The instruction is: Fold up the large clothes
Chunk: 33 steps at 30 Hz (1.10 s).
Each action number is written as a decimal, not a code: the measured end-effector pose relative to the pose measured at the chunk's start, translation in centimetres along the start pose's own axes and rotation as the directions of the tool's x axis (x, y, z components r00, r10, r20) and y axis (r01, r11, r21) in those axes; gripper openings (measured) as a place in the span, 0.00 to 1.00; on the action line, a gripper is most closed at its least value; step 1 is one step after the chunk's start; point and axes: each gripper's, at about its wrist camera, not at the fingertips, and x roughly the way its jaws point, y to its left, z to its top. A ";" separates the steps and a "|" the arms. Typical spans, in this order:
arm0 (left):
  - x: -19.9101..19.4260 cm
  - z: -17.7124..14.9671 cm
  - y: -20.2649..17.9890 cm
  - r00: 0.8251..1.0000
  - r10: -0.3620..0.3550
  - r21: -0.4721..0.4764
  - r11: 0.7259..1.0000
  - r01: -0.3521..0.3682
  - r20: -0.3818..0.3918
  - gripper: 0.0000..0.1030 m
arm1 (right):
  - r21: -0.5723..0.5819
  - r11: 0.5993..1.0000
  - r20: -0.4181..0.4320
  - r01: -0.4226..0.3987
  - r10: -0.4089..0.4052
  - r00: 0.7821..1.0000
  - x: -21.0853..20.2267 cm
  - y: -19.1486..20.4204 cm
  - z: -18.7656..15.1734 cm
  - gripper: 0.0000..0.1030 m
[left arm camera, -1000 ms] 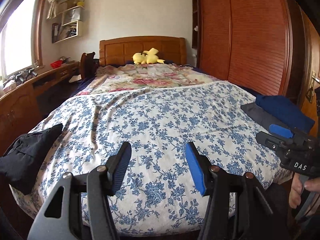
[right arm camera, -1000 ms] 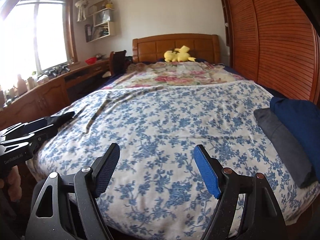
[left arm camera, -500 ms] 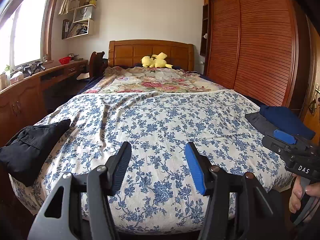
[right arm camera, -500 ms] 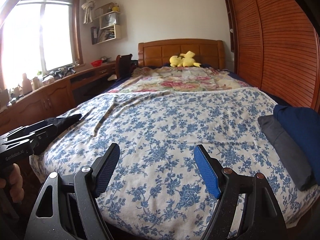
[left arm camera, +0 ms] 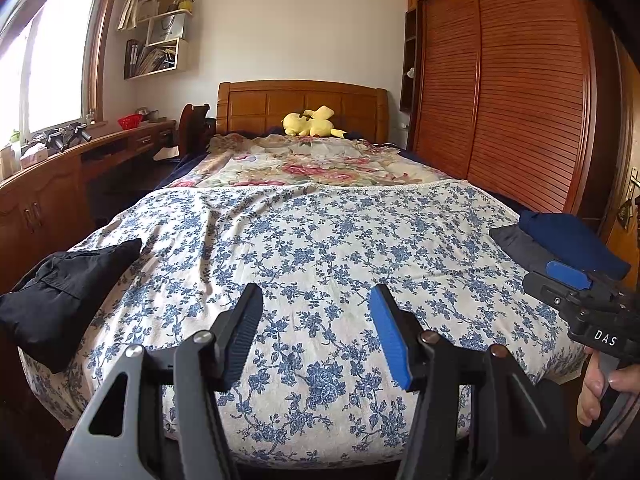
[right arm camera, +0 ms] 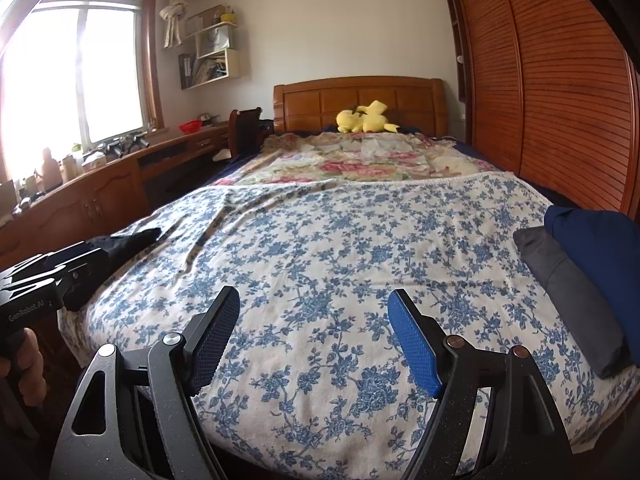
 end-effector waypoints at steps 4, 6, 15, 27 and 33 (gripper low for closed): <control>-0.2 0.0 0.0 1.000 0.000 0.000 1.000 0.000 0.006 0.54 | 0.000 1.000 0.000 0.001 -0.001 1.000 0.0 0.0 0.0 0.76; -0.4 0.1 0.0 1.000 0.000 0.002 1.000 0.000 0.009 0.54 | 0.000 1.000 0.000 0.001 -0.001 1.000 0.0 0.0 0.0 0.76; -0.7 0.2 -0.2 1.000 -0.001 0.008 1.000 0.001 0.015 0.54 | -0.001 1.000 0.003 -0.001 0.001 1.000 -0.1 0.1 0.1 0.76; -0.9 0.2 -0.6 1.000 0.000 0.014 1.000 -0.001 0.024 0.54 | -0.001 1.000 0.008 -0.005 0.005 1.000 -0.3 0.4 0.3 0.76; -1.0 0.2 -0.7 1.000 0.000 0.016 1.000 0.000 0.027 0.54 | 0.000 1.000 0.010 -0.007 0.007 1.000 -0.3 0.3 0.4 0.76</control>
